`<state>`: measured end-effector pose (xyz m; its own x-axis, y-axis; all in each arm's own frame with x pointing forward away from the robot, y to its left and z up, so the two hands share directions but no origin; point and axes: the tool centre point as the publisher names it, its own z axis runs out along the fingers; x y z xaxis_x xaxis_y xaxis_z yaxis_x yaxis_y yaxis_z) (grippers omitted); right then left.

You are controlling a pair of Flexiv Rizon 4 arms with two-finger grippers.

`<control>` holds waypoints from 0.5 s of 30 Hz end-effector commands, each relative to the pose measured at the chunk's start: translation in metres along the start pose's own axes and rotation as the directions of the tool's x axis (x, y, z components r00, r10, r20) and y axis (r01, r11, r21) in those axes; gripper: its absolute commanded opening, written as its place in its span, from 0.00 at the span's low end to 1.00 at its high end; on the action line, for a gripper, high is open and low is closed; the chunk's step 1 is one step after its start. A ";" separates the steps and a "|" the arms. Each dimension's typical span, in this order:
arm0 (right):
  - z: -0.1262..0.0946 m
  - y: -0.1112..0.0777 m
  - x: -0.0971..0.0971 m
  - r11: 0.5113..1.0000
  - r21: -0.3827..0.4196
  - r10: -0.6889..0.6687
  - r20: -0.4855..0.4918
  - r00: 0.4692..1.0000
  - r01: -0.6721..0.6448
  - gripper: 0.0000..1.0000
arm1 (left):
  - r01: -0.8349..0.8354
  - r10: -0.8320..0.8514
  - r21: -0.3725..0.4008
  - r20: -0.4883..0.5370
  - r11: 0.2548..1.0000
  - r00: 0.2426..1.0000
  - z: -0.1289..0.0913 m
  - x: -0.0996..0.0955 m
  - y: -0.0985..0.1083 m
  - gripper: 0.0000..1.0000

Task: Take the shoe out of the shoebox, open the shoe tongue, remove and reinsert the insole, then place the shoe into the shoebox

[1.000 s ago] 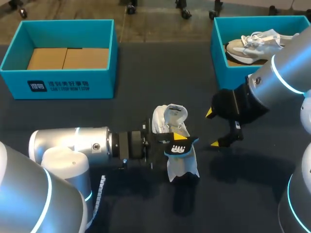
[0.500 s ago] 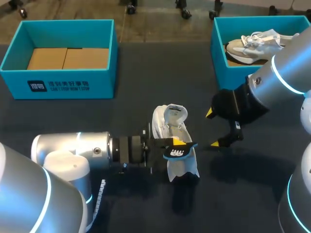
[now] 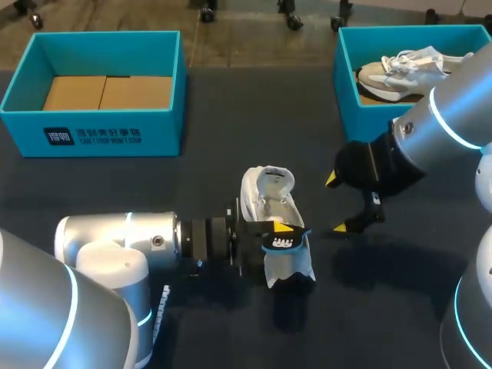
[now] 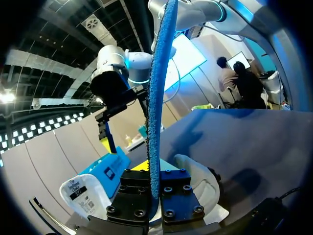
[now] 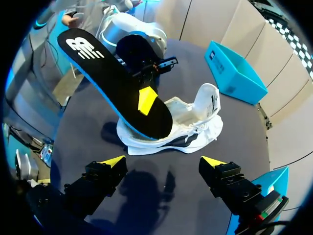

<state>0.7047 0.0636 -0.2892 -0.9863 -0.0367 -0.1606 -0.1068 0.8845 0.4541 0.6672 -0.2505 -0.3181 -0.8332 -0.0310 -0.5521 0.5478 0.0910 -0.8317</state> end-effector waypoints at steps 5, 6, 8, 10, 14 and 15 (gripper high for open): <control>0.001 0.000 0.001 1.000 -0.001 -0.001 0.002 1.000 0.001 1.00 | -0.017 0.017 -0.017 0.019 1.000 1.000 0.006 -0.003 0.014 0.00; 0.001 0.000 0.001 1.000 -0.001 -0.001 0.002 1.000 0.001 1.00 | -0.017 0.018 -0.024 0.020 1.000 1.000 0.006 -0.003 0.016 0.00; 0.001 0.000 0.001 1.000 -0.001 -0.001 0.002 1.000 0.001 1.00 | -0.016 0.016 -0.028 0.023 0.999 1.000 0.005 -0.004 0.019 0.00; 0.001 0.000 0.001 1.000 -0.001 -0.001 0.002 1.000 0.001 1.00 | -0.019 0.020 -0.036 0.024 0.999 1.000 0.005 -0.005 0.023 0.00; 0.001 0.000 0.001 1.000 -0.001 -0.001 0.002 1.000 0.001 1.00 | -0.034 0.035 -0.044 0.021 0.998 0.999 0.008 -0.007 0.031 0.00; 0.001 0.000 0.001 1.000 -0.001 -0.001 0.002 1.000 0.001 1.00 | -0.034 0.035 -0.045 0.021 0.998 0.999 0.009 -0.007 0.032 0.00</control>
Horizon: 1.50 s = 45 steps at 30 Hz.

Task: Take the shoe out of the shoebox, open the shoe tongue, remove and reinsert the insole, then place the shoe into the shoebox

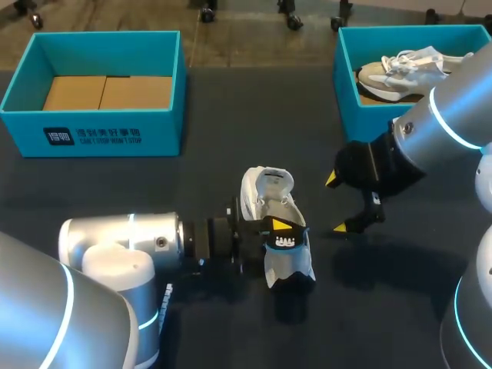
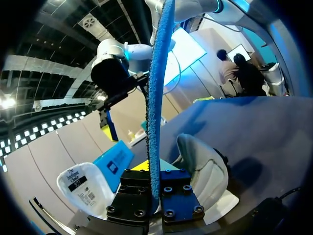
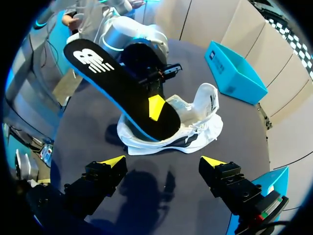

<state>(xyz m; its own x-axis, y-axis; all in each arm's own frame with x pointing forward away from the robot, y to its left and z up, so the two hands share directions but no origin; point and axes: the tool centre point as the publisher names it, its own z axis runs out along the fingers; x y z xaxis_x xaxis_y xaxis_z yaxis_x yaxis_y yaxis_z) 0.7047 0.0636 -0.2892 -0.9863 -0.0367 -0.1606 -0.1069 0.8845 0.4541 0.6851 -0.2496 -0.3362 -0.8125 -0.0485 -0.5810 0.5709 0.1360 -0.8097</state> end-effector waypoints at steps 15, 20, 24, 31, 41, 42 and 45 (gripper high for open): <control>0.001 0.000 0.001 1.000 -0.001 -0.001 0.002 1.000 0.001 1.00 | -0.006 0.006 -0.024 -0.002 1.000 1.000 0.009 -0.003 0.016 0.40; 0.001 0.000 0.001 1.000 -0.001 -0.001 0.002 1.000 0.001 1.00 | -0.014 0.014 0.000 0.001 1.000 1.000 0.009 -0.008 0.002 0.49; 0.001 0.000 0.001 1.000 -0.001 -0.001 0.002 1.000 0.001 1.00 | -0.022 0.022 0.003 0.003 1.000 1.000 0.008 -0.011 -0.002 0.48; 0.001 0.000 0.001 1.000 -0.001 -0.001 0.002 1.000 0.001 1.00 | -0.052 0.050 -0.035 -0.034 0.998 0.998 0.002 -0.017 -0.016 0.38; 0.001 0.000 0.001 1.000 -0.001 -0.001 0.002 1.000 0.001 1.00 | -0.068 0.060 -0.090 -0.087 0.994 0.994 -0.005 -0.017 -0.029 0.41; 0.001 0.000 0.001 1.000 -0.001 -0.001 0.002 1.000 0.001 1.00 | -0.068 0.059 -0.096 -0.090 0.993 0.994 -0.007 -0.017 -0.029 0.40; 0.001 0.000 0.001 1.000 -0.001 -0.001 0.002 1.000 0.001 1.00 | -0.062 0.051 -0.112 -0.098 0.992 0.994 -0.012 -0.016 -0.028 0.39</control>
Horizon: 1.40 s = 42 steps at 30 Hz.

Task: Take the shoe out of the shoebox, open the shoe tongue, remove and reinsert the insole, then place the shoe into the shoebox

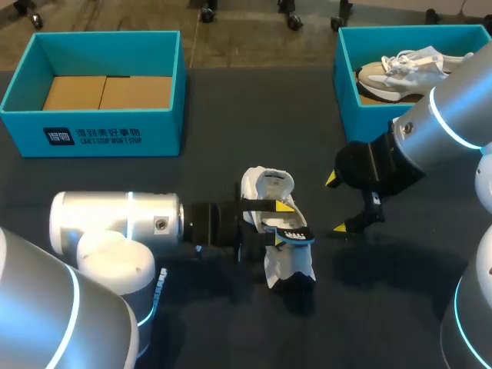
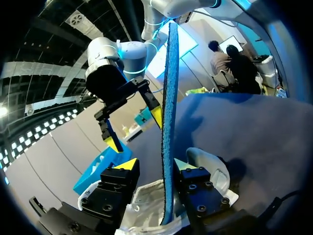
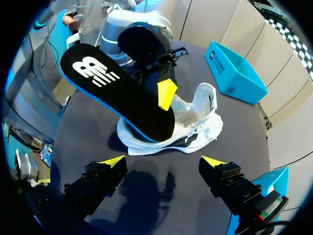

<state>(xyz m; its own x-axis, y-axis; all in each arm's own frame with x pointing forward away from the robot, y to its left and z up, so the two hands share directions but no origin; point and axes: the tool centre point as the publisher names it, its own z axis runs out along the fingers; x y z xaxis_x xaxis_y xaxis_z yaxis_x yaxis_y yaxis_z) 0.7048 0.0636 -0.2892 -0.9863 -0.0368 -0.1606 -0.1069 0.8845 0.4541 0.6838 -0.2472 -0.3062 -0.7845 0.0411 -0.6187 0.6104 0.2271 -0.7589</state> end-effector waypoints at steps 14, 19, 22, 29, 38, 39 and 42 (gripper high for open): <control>0.001 0.000 0.001 1.000 -0.001 -0.001 0.002 1.000 0.001 1.00 | 0.022 -0.026 -0.077 -0.052 0.997 0.998 -0.010 0.010 0.005 0.08; 0.001 0.000 0.001 1.000 -0.001 -0.001 0.002 1.000 0.001 1.00 | 0.007 -0.012 -0.092 -0.060 0.996 0.998 -0.009 0.015 0.019 0.00; 0.001 0.000 0.001 1.000 -0.001 -0.001 0.002 1.000 0.001 1.00 | -0.003 -0.003 -0.090 -0.061 0.996 0.998 -0.009 0.017 0.023 0.00; 0.001 0.000 0.001 1.000 -0.001 -0.001 0.002 1.000 0.001 1.00 | -0.032 0.027 -0.087 -0.051 0.996 0.998 -0.004 0.020 0.040 0.00; 0.001 0.000 0.001 1.000 -0.001 -0.001 0.002 1.000 0.001 1.00 | -0.026 0.022 -0.119 -0.034 0.993 0.999 -0.002 0.019 0.054 0.00; 0.001 0.000 0.001 1.000 -0.001 -0.001 0.002 1.000 0.001 1.00 | -0.026 0.022 -0.118 -0.031 0.993 0.999 -0.001 0.018 0.053 0.00; 0.001 0.000 0.001 1.000 -0.001 -0.001 0.002 1.000 0.001 1.00 | -0.026 0.023 -0.116 -0.024 0.993 0.999 -0.001 0.016 0.049 0.34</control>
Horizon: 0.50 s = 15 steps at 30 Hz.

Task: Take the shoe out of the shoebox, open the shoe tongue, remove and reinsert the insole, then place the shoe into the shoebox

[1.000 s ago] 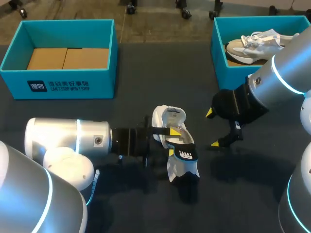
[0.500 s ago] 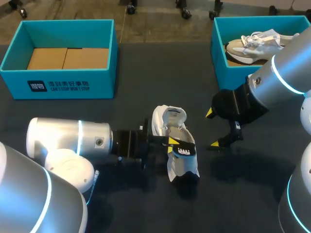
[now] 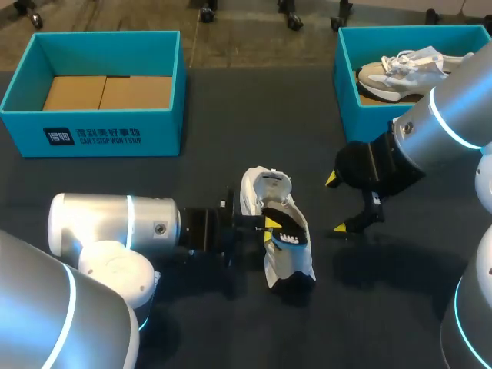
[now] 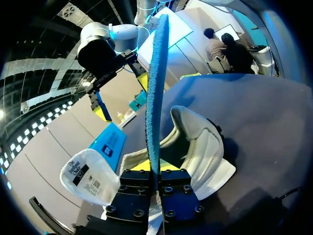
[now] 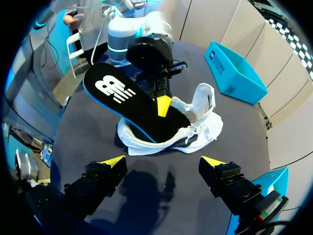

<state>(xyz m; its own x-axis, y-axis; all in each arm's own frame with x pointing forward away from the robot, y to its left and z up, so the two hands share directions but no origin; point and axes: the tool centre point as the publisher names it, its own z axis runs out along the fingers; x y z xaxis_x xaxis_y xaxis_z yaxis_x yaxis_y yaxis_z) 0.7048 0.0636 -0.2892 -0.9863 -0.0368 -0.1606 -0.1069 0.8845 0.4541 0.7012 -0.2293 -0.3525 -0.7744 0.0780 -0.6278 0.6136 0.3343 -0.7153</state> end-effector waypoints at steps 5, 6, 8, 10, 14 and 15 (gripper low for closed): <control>0.001 0.000 0.001 1.000 -0.001 -0.001 0.002 1.000 0.001 1.00 | -0.017 0.017 0.019 0.019 1.000 1.000 -0.001 -0.007 -0.015 0.47; 0.001 0.000 0.001 1.000 -0.001 -0.001 0.002 1.000 0.001 1.00 | -0.021 0.020 0.025 0.022 0.999 1.000 -0.002 -0.008 -0.019 0.44; 0.001 0.000 0.001 1.000 -0.001 -0.001 0.002 1.000 0.001 1.00 | -0.025 0.024 0.034 0.022 0.999 0.999 -0.004 -0.008 -0.025 0.43; 0.001 0.000 0.001 1.000 -0.001 -0.001 0.002 1.000 0.001 1.00 | -0.027 0.026 0.040 0.023 0.999 0.999 -0.004 -0.009 -0.031 0.40; 0.001 0.000 0.001 1.000 -0.001 -0.001 0.002 1.000 0.001 1.00 | -0.024 0.023 0.044 0.025 0.999 0.999 -0.001 -0.006 -0.037 0.04; 0.001 0.000 0.001 1.000 -0.001 -0.001 0.002 1.000 0.001 1.00 | -0.021 0.020 0.046 0.023 0.999 1.000 0.000 -0.003 -0.037 0.00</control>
<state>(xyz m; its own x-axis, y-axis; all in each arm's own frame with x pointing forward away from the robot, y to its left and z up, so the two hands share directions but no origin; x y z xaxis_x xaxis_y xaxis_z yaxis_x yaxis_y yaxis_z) 0.7048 0.0636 -0.2892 -0.9863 -0.0368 -0.1606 -0.1069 0.8845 0.4541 0.6866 -0.2417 -0.3222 -0.7594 0.0687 -0.6470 0.6366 0.2843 -0.7169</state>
